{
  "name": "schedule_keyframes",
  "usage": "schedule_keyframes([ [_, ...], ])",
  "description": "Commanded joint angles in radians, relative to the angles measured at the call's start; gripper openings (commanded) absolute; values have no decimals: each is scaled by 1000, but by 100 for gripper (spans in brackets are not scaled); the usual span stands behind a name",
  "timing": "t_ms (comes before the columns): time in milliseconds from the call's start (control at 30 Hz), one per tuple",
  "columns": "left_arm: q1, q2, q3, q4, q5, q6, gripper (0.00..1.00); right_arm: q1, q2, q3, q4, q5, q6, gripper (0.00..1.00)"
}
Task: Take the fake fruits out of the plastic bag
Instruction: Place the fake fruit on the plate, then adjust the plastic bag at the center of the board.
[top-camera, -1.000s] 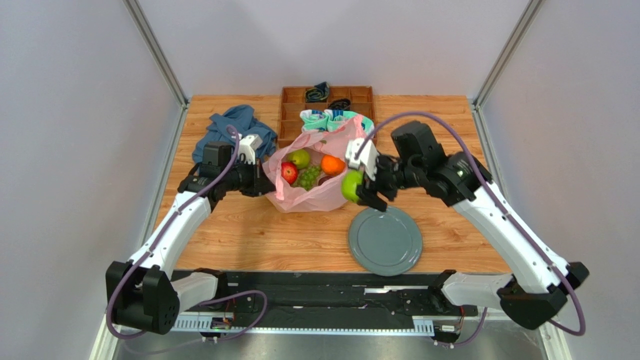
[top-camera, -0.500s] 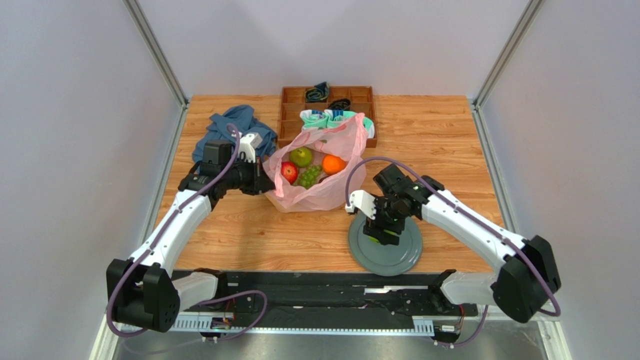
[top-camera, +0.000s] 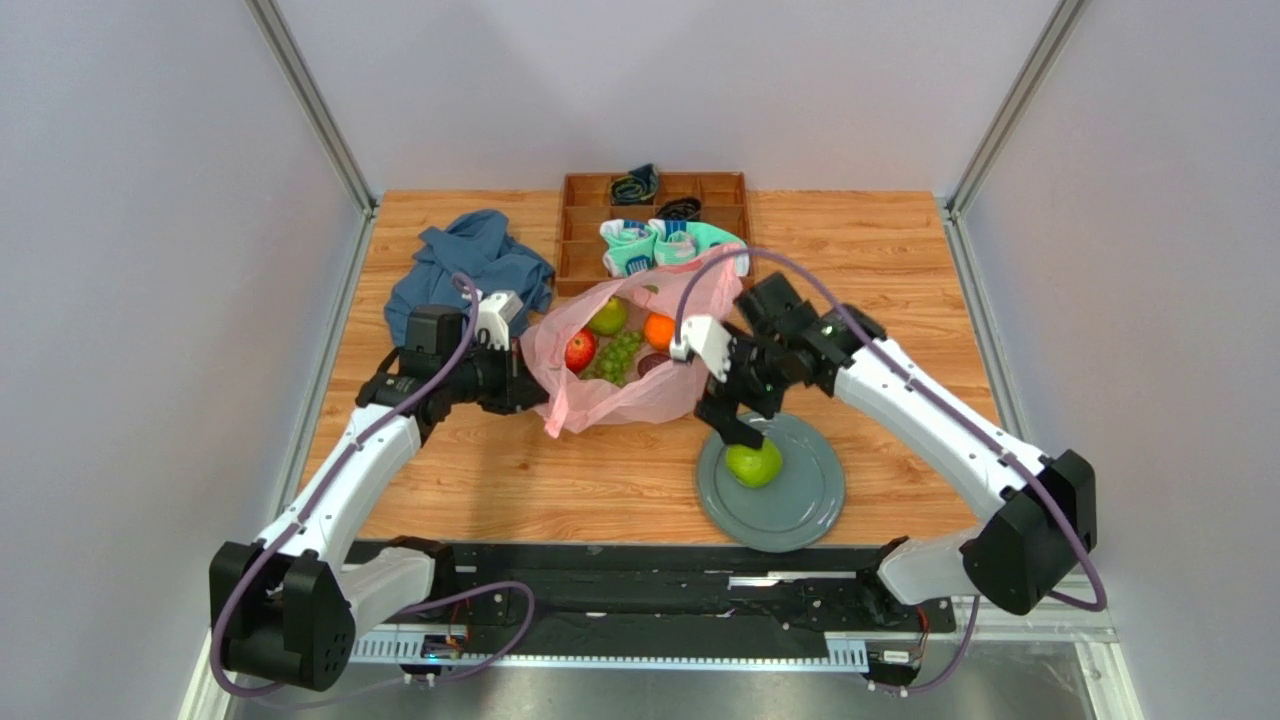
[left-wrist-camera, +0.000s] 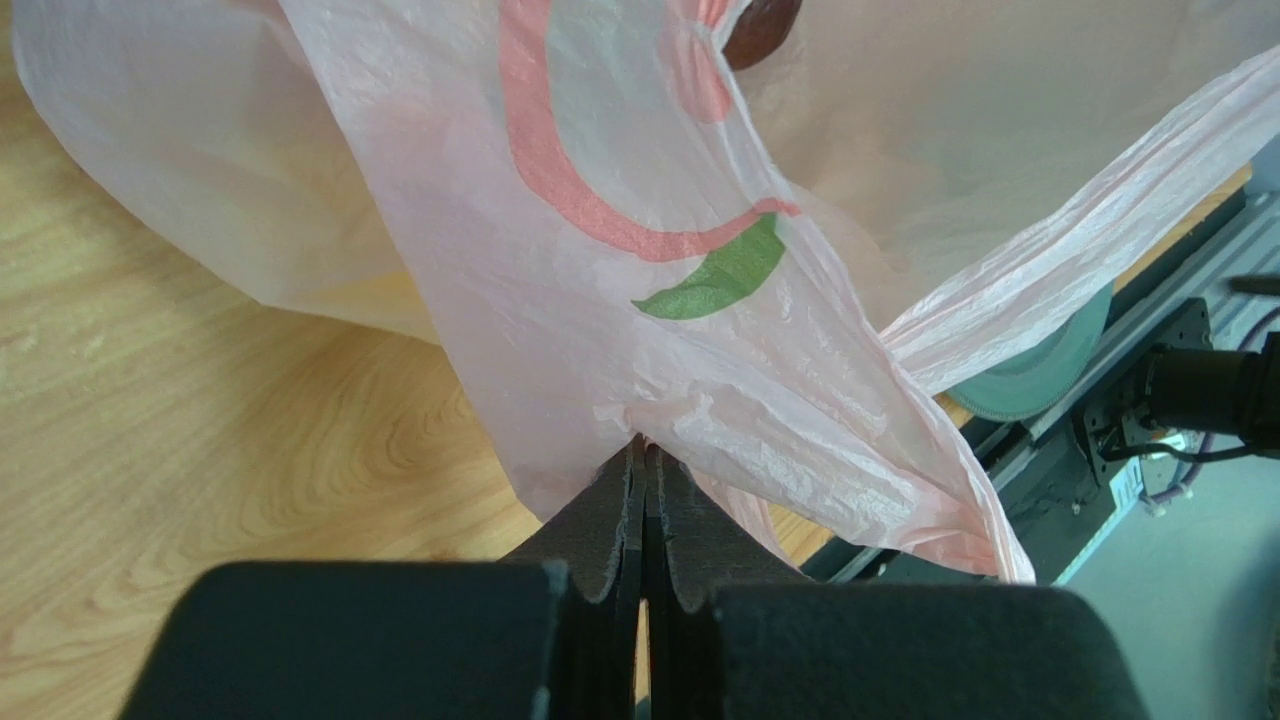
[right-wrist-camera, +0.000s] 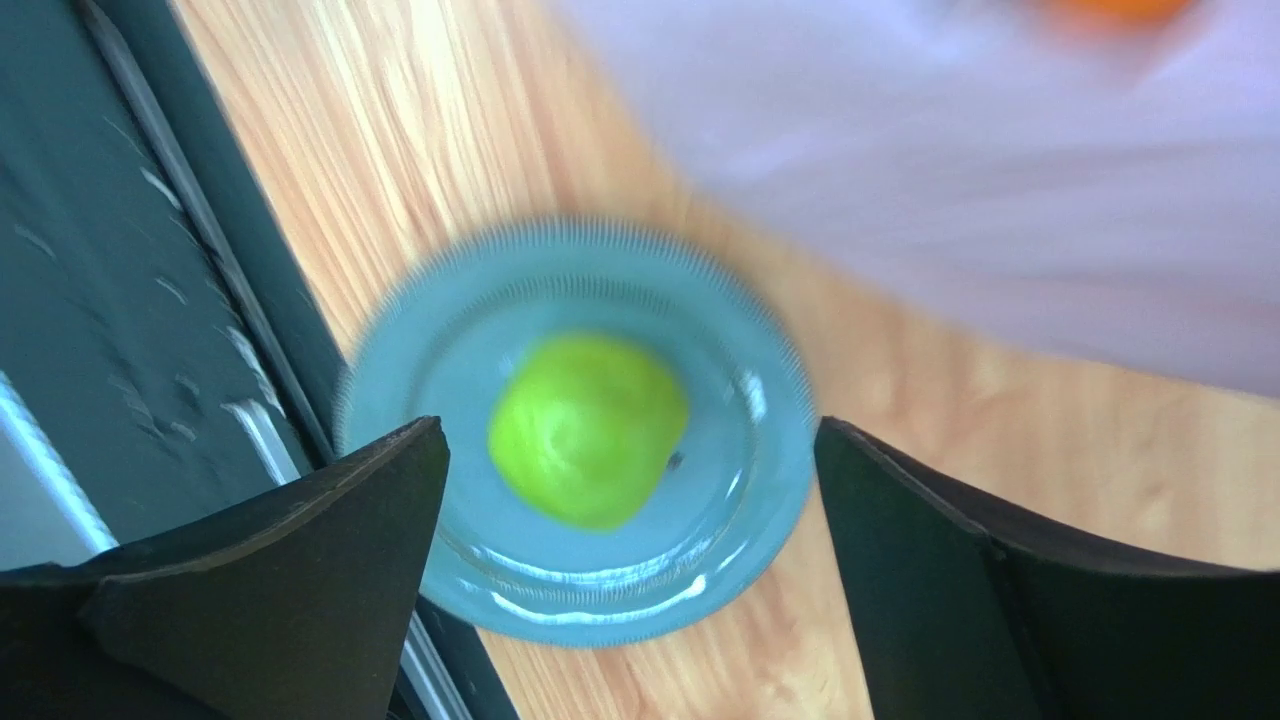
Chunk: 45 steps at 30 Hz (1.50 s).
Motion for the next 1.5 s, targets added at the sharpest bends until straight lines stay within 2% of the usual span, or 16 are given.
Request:
schedule_keyframes([
  [0,-12,-58,-40,45,-12,-22,0,-1,95,428,-83,-202,143,94],
  [100,-17,-61,-57,62,-6,-25,0,-1,253,674,-90,-277,243,86],
  [267,-29,-78,-71,74,26,-16,0,43,433,813,-15,-317,309,67],
  [400,-30,-133,-74,42,3,-10,0,94,514,785,-4,-240,238,54],
  [500,-29,-181,-76,13,-47,-16,0,121,491,610,60,-64,244,48],
  [533,-24,-191,-62,-16,-98,-33,0,129,474,559,83,-18,279,47],
  [567,-18,-205,-56,-25,-106,-33,0,137,438,439,118,32,290,48],
  [700,0,-219,-46,-49,-78,-34,0,199,321,200,132,65,287,52],
  [733,0,-227,-62,-42,-68,-44,0,203,312,189,126,70,289,52],
  [867,0,-257,-95,-41,-73,-48,0,169,341,293,103,154,255,54],
  [1033,0,-224,-92,-22,-64,-41,0,66,466,470,91,177,226,54],
  [1133,0,-212,-94,-18,-63,-30,0,42,521,488,97,174,191,57],
  [1267,-1,-215,-100,-27,-52,-7,0,38,551,514,114,170,204,71],
  [1400,-59,-254,-91,-119,-184,9,0,61,555,507,140,174,258,74],
  [1467,-90,-274,-92,-128,-183,9,0,86,540,487,181,240,273,75],
])
